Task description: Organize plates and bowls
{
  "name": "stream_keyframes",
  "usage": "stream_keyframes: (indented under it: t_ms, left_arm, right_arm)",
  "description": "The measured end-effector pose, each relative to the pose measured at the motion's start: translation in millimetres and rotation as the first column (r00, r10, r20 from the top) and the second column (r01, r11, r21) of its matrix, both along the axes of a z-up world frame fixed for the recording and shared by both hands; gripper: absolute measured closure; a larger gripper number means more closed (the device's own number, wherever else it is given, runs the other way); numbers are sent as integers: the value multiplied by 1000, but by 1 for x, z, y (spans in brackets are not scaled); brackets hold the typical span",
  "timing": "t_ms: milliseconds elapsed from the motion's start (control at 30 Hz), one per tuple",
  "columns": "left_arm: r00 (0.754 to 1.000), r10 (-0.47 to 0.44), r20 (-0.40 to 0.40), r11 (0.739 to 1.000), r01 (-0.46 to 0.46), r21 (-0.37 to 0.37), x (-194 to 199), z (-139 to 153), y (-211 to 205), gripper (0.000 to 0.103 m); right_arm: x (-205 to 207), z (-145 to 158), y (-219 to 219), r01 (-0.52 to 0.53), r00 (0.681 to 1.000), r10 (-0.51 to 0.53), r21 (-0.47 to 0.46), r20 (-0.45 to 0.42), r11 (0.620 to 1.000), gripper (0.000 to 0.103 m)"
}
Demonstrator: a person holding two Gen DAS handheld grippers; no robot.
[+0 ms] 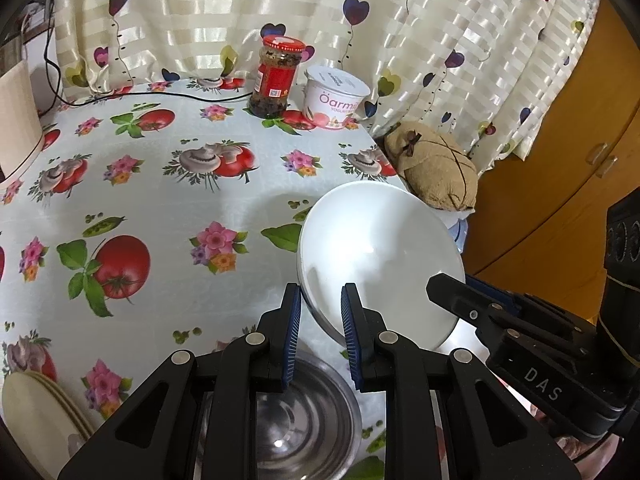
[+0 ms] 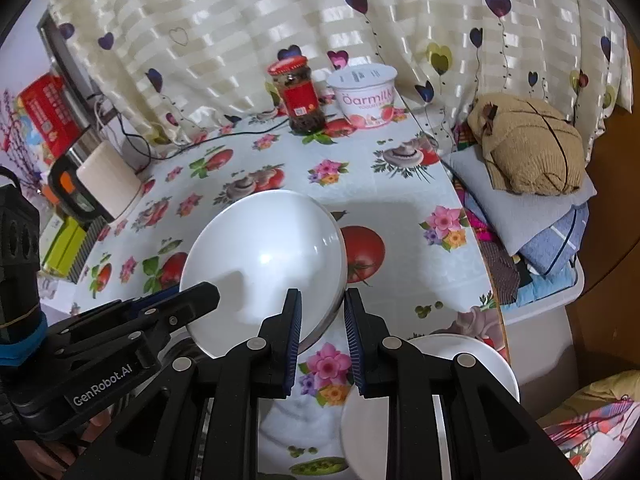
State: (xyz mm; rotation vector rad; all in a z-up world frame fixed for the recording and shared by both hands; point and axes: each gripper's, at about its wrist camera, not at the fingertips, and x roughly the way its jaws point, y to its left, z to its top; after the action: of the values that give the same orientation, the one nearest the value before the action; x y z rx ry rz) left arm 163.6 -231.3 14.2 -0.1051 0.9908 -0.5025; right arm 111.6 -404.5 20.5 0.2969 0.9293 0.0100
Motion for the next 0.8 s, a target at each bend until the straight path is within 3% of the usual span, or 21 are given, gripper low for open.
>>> stream_keyframes:
  t_ms: [800]
  left_arm:
    - [997, 68, 20, 998, -68, 8, -43, 17, 58, 81]
  right_arm:
    - [-30, 26, 60, -86, 996, 86, -18, 33, 996, 82]
